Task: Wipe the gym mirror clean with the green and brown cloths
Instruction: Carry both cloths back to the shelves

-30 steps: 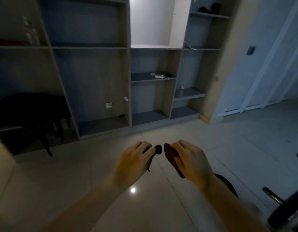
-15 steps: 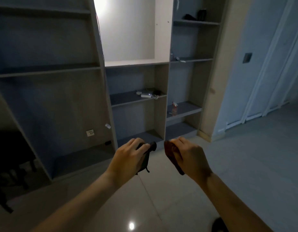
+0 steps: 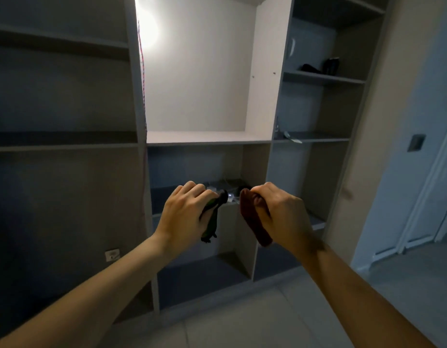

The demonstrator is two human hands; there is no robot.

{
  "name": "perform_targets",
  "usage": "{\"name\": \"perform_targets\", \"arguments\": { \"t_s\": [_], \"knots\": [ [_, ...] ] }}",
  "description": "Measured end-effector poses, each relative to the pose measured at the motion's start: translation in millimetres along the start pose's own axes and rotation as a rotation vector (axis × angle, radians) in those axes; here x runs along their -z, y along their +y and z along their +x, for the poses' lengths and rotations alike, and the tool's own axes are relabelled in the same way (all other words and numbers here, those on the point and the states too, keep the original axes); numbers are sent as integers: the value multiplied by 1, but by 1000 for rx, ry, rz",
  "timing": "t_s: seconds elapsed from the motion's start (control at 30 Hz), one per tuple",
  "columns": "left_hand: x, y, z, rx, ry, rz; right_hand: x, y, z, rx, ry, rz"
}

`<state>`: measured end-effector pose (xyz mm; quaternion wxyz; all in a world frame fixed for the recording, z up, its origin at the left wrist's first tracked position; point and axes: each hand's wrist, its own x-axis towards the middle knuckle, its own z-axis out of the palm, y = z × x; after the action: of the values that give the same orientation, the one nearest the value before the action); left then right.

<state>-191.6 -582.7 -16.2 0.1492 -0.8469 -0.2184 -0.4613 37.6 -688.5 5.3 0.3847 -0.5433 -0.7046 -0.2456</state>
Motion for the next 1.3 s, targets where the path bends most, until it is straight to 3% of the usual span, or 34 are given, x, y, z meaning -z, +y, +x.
{"name": "perform_targets", "arguments": {
  "t_s": [0.43,0.57,0.8,0.87,0.93,1.07,1.17,1.3],
  "knots": [
    [-169,-196,207,-15,81,215,-162,195,234,33,73,95],
    [-217,-250,262,6,97,307,-217,257,305,-37,64,189],
    [-306,-353,348,256,-13,433,-314,353,430,-194,-136,346],
    [-330,-381,358,389,-129,500,-343,375,457,-268,-291,227],
    [-351,-397,355,544,-349,577,-367,390,465,-294,-393,72],
    [-388,-389,327,606,-602,564,-390,396,433,-77,-411,-35],
    [-408,-372,310,716,-781,414,-405,390,399,2,-667,-110],
    [-408,-371,301,724,-821,330,-422,401,395,-143,-806,-168]
  ]
}}
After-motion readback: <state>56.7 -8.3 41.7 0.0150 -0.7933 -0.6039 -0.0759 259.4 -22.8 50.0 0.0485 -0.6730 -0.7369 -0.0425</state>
